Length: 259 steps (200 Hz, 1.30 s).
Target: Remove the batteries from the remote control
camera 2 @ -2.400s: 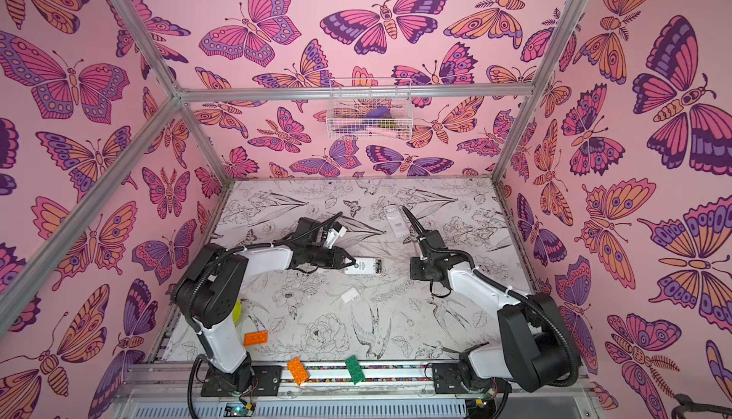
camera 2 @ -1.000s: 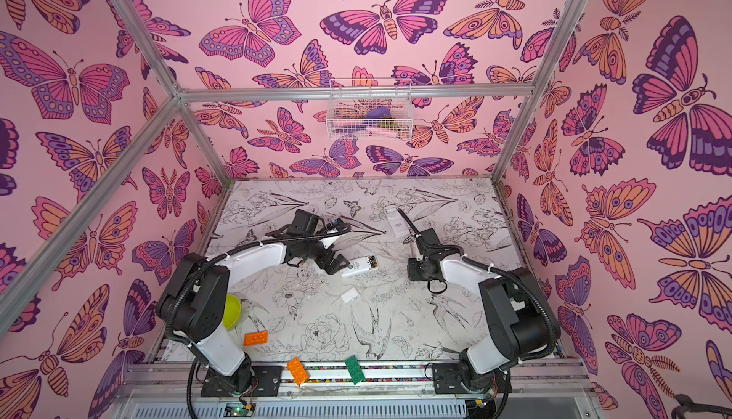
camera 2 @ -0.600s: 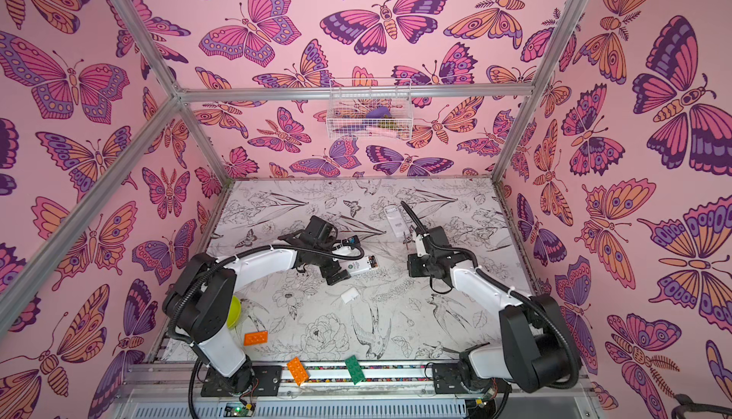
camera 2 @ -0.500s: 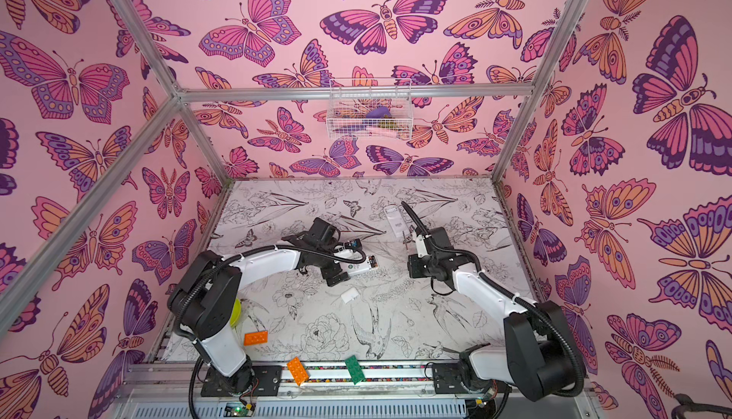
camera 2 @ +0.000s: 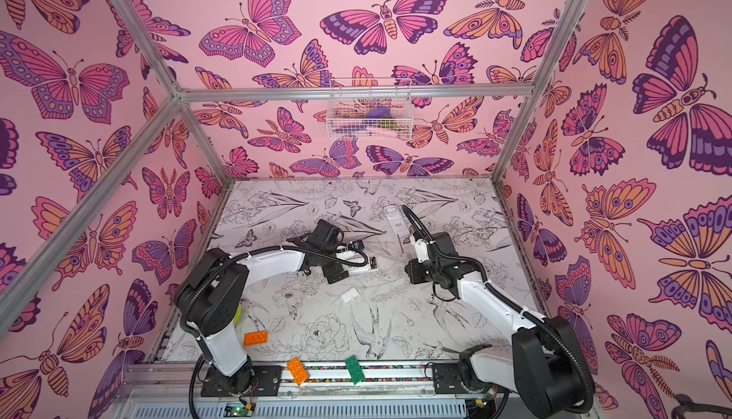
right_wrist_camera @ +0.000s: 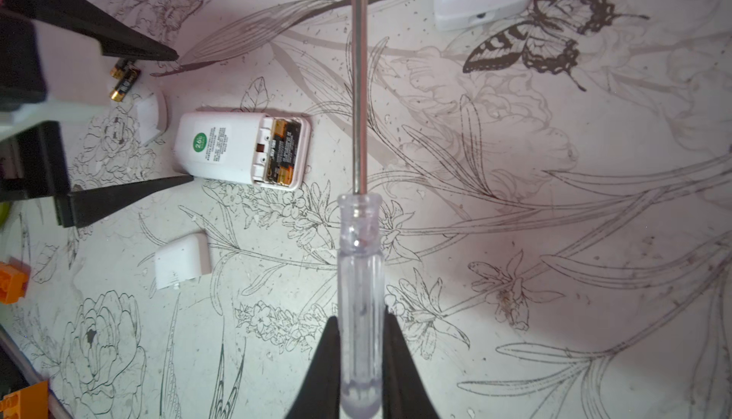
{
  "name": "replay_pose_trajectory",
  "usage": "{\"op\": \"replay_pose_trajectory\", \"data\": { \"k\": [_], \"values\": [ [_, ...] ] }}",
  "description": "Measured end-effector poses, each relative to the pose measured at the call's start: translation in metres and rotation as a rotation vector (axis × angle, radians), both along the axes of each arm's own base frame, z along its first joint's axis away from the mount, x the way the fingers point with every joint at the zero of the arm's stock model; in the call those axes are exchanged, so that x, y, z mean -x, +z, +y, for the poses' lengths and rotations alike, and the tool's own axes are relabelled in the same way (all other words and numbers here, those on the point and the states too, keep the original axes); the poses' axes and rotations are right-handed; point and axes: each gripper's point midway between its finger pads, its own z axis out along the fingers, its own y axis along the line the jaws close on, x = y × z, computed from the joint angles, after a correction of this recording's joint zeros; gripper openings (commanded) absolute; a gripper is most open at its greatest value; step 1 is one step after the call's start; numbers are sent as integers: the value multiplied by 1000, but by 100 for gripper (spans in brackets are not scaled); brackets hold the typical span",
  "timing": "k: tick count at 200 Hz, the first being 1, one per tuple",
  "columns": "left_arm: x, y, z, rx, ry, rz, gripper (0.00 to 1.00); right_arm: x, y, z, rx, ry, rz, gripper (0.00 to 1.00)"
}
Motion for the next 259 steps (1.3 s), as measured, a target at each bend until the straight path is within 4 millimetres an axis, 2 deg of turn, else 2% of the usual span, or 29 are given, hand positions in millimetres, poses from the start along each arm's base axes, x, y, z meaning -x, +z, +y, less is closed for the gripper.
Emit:
{"op": "replay_pose_trajectory", "data": {
  "k": [58,76,93,125,137,155,177,199,213,240,259],
  "values": [
    [1,0,3,-6,5,15,100,5,8,12,-60,74,-52,0],
    [7,10,0,18,5,86,97,7,12,17,-80,112,-71,0],
    [3,42,-5,99,18,131,93,8,20,23,-111,154,-108,0],
    [-10,138,-2,355,59,163,90,11,38,37,-163,261,-206,0],
    [-5,168,0,445,44,189,89,14,44,42,-177,311,-232,0],
    [13,191,0,538,-5,259,87,19,51,50,-190,397,-273,0],
    [32,196,-1,601,-25,373,84,24,67,65,-169,515,-335,0],
    [45,200,-2,651,-50,450,82,32,91,85,-159,633,-421,0],
    [52,201,-4,678,-67,488,79,35,98,95,-156,683,-449,0],
    [61,203,-8,711,-89,544,78,39,95,102,-140,735,-453,0],
    [63,203,-10,723,-97,568,74,41,88,104,-133,749,-433,0]
  ]
}}
